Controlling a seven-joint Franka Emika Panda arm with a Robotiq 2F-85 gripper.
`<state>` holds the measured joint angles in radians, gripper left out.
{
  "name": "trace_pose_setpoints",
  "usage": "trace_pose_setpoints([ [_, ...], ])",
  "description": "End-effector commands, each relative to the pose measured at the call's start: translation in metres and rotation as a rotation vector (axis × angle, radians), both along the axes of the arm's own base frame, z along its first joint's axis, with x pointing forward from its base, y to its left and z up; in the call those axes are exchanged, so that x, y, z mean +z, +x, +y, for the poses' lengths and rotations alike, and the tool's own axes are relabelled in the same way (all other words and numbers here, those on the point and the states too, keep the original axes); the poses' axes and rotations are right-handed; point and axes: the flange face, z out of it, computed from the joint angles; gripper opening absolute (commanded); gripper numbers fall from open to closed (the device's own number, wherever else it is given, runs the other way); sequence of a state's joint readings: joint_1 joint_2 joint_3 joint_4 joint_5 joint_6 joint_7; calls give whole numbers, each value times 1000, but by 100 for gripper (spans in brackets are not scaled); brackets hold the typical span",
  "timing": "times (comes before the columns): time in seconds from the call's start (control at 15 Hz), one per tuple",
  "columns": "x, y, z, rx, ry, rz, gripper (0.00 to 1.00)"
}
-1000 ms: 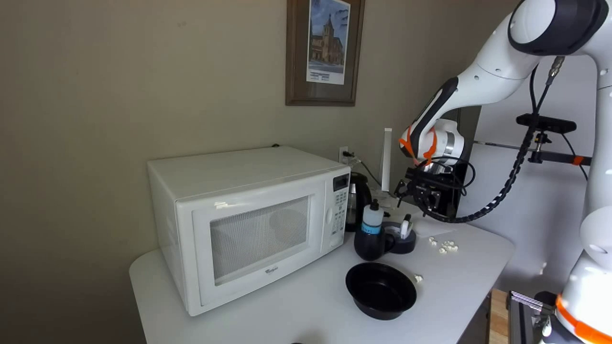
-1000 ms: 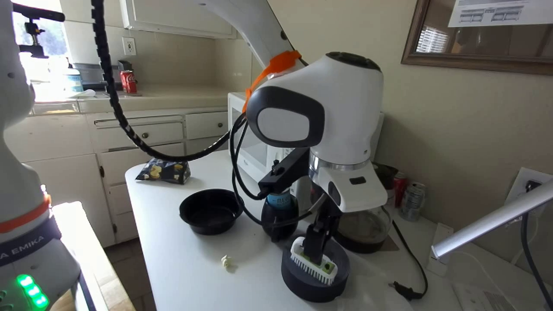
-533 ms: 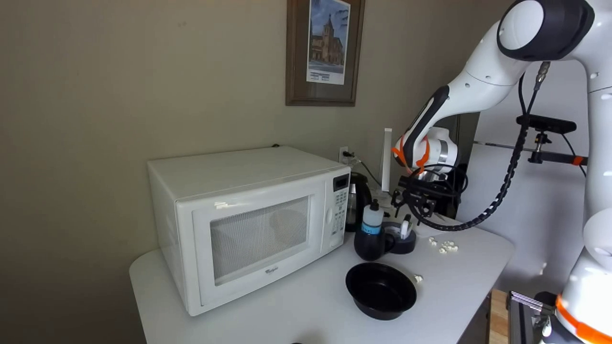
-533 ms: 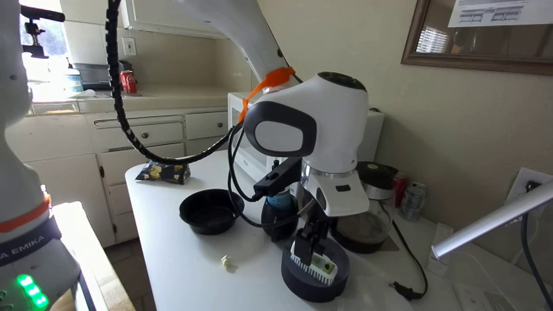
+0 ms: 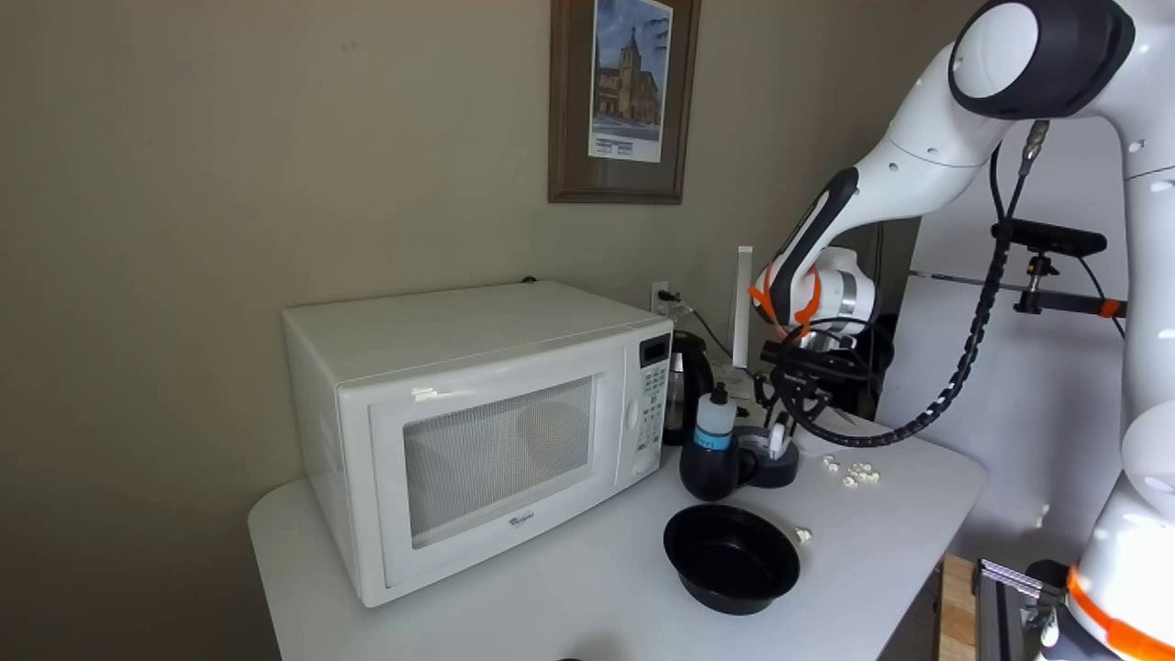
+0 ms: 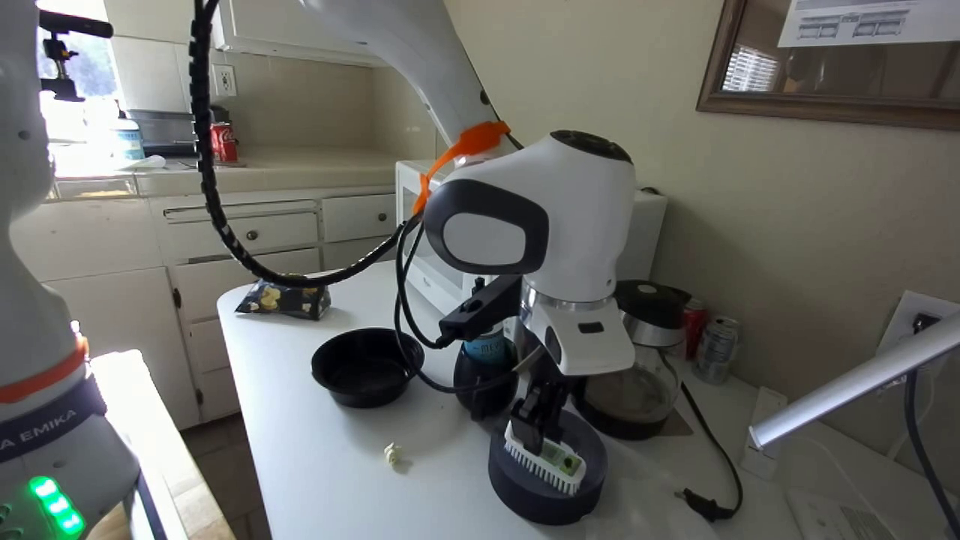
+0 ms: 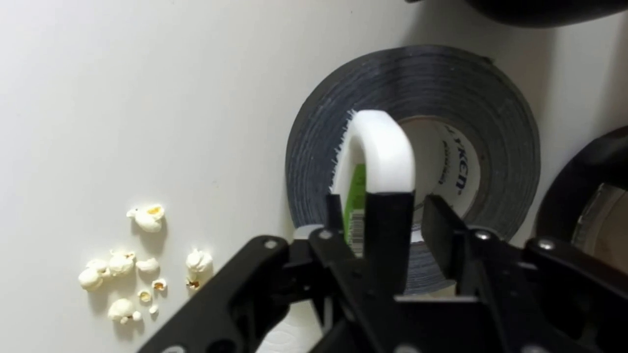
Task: Pick up the brush and sweep away the items on the table
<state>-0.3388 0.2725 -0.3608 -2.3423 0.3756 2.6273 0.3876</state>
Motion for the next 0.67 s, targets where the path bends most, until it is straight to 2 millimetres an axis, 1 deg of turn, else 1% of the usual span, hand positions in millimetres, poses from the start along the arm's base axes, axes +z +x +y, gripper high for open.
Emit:
trace_pose_setpoints([
  [0.0, -3, 0, -1, -6, -14, 25, 21],
  [0.13, 3, -3, -2, 5, -17, 27, 3],
  [0.2, 8, -4, -4, 13, -23, 24, 2],
  [0.27, 12, -6, -5, 22, -28, 23, 6],
  [0.4, 22, -10, -8, 51, -33, 24, 6],
  [0.6, 36, -19, -17, 196, -19, 73, 6],
])
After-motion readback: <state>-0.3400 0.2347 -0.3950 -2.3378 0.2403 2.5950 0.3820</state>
